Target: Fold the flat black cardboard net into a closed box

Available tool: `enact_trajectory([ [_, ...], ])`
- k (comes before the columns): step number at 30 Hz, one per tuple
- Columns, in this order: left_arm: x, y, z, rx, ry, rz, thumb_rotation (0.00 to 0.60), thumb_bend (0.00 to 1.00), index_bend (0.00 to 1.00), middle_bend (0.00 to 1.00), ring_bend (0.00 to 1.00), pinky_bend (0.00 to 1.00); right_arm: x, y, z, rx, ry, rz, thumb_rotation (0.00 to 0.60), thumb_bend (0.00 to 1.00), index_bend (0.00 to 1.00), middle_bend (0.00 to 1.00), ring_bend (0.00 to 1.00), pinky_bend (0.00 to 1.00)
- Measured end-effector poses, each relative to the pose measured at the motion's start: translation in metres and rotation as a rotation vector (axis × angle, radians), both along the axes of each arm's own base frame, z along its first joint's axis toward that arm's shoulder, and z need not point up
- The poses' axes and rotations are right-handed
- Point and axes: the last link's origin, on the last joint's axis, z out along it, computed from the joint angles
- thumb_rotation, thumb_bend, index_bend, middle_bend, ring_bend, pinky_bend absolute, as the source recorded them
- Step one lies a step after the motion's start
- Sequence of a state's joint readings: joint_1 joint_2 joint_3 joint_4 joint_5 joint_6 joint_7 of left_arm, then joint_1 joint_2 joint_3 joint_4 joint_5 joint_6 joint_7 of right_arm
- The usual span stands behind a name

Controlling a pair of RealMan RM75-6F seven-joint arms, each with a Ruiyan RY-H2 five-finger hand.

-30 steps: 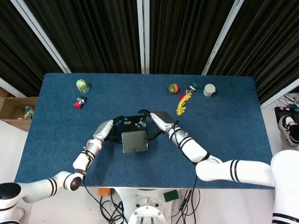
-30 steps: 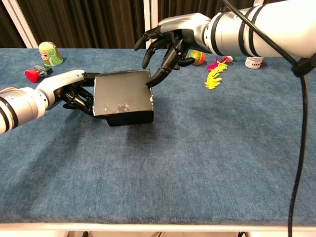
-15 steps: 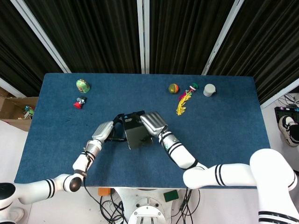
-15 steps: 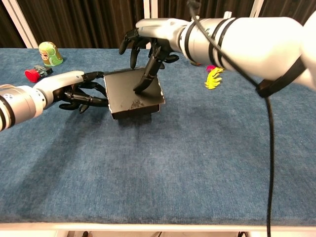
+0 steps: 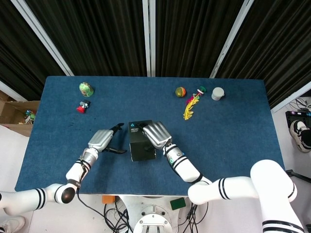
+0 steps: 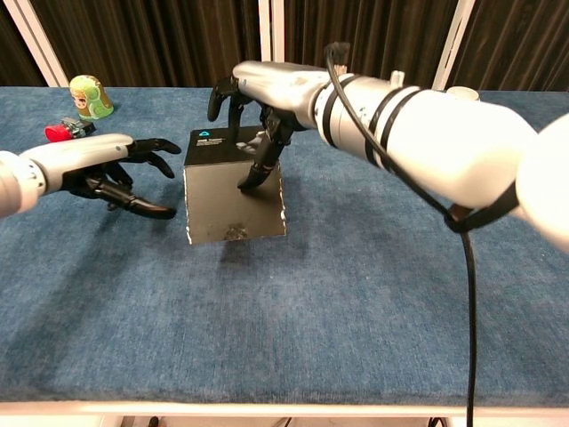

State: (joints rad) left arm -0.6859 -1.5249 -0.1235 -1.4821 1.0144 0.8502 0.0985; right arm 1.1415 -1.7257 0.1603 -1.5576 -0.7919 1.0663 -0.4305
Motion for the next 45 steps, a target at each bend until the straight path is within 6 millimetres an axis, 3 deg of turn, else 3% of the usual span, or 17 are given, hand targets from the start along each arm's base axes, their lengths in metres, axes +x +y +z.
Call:
enact_trajectory([
  [3, -0.005, -0.002, 0.011, 0.012, 0.063, -0.025, 0.423, 0.00, 0.03, 0.16, 0.70, 0.97, -0.002, 0.003, -0.002, -0.030, 0.005, 0.027, 0.600, 0.00, 0.33, 0.38, 0.77, 1.00],
  [13, -0.013, -0.008, 0.059, 0.112, 0.210, -0.098, 0.436, 0.00, 0.03, 0.14, 0.70, 0.97, -0.016, 0.005, -0.017, -0.211, 0.074, 0.167, 0.600, 0.03, 0.47, 0.39, 0.77, 1.00],
  [18, -0.017, -0.009, 0.080, 0.155, 0.258, -0.115, 0.438, 0.00, 0.03, 0.12, 0.69, 0.97, -0.028, 0.005, -0.030, -0.246, 0.084, 0.200, 0.600, 0.06, 0.59, 0.42, 0.77, 1.00],
  [22, -0.019, -0.011, 0.087, 0.170, 0.259, -0.111, 0.438, 0.00, 0.03, 0.12, 0.69, 0.97, -0.034, 0.004, -0.036, -0.265, 0.088, 0.234, 0.600, 0.14, 0.66, 0.46, 0.77, 1.00],
  [28, -0.020, -0.011, 0.089, 0.177, 0.248, -0.120, 0.437, 0.00, 0.03, 0.12, 0.69, 0.97, -0.042, 0.001, -0.042, -0.330, 0.111, 0.321, 0.600, 0.18, 0.73, 0.53, 0.78, 1.00],
  [39, -0.025, -0.010, 0.089, 0.241, 0.297, -0.175, 0.439, 0.00, 0.03, 0.12, 0.69, 0.96, -0.046, 0.000, -0.045, -0.391, 0.100, 0.385, 0.600, 0.19, 0.73, 0.52, 0.78, 1.00],
  [45, -0.028, -0.010, 0.095, 0.289, 0.334, -0.199, 0.463, 0.00, 0.03, 0.12, 0.59, 0.93, -0.048, 0.003, -0.029, -0.394, 0.026, 0.369, 0.600, 0.19, 0.49, 0.45, 0.77, 1.00],
])
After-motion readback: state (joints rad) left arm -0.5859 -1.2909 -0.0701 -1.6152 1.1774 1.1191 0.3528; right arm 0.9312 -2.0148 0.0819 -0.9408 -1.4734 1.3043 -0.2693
